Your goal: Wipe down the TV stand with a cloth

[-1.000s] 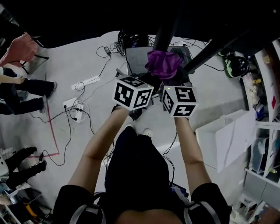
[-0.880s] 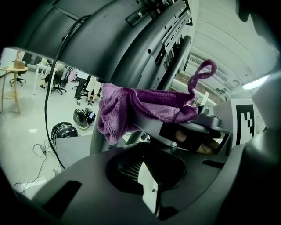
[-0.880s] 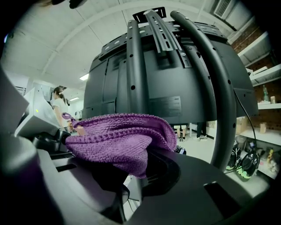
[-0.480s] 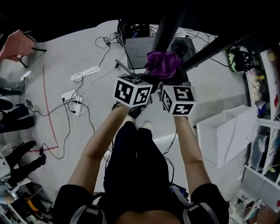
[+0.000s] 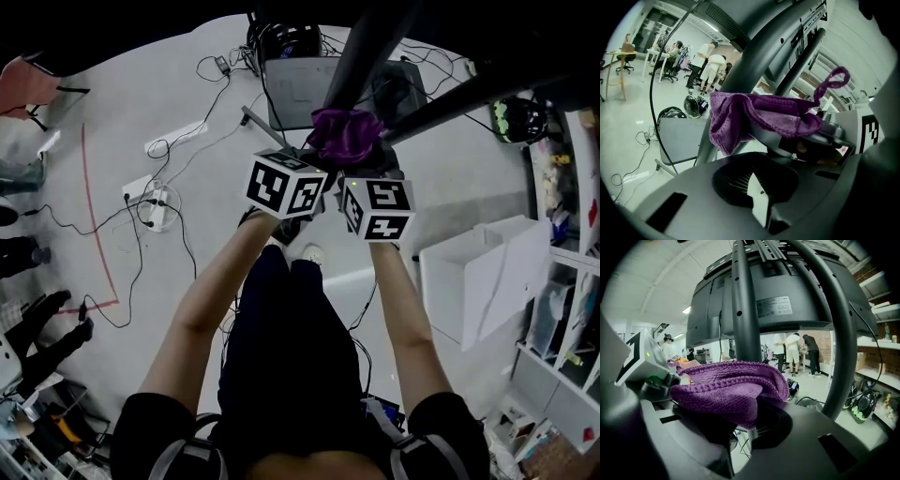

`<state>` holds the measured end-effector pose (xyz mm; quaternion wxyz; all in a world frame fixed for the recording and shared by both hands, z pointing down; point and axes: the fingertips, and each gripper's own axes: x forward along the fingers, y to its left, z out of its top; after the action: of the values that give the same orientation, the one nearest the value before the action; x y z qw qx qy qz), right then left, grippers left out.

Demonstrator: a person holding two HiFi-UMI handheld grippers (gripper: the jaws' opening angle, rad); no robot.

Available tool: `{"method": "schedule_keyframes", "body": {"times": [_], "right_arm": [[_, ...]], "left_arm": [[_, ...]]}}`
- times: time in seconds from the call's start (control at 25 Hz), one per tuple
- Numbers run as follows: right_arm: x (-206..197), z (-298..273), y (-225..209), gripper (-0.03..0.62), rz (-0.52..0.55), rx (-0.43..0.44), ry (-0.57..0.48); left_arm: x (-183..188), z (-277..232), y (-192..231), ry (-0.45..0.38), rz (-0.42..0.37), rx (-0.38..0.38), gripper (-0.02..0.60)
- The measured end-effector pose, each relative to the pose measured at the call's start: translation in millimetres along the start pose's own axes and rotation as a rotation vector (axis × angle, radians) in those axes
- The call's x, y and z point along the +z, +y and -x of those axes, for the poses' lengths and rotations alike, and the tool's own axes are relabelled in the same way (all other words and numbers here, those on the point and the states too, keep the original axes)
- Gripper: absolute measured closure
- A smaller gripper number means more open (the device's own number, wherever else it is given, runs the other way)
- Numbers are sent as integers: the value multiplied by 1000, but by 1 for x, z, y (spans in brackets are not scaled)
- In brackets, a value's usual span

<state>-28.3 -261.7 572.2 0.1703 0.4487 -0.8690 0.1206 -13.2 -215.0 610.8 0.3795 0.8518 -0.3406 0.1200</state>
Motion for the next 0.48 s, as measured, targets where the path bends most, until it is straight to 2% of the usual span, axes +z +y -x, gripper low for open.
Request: {"method": "schedule_keyframes", "body": {"times": [0.24, 0.48], "right_arm": [[-33, -11, -2, 530, -7, -2, 46], [-66, -24, -11, 530, -14, 2, 104]], "left_arm": [[-24, -16, 18, 31, 25, 9, 575], [-44, -39, 35, 55, 12, 8, 575]]}}
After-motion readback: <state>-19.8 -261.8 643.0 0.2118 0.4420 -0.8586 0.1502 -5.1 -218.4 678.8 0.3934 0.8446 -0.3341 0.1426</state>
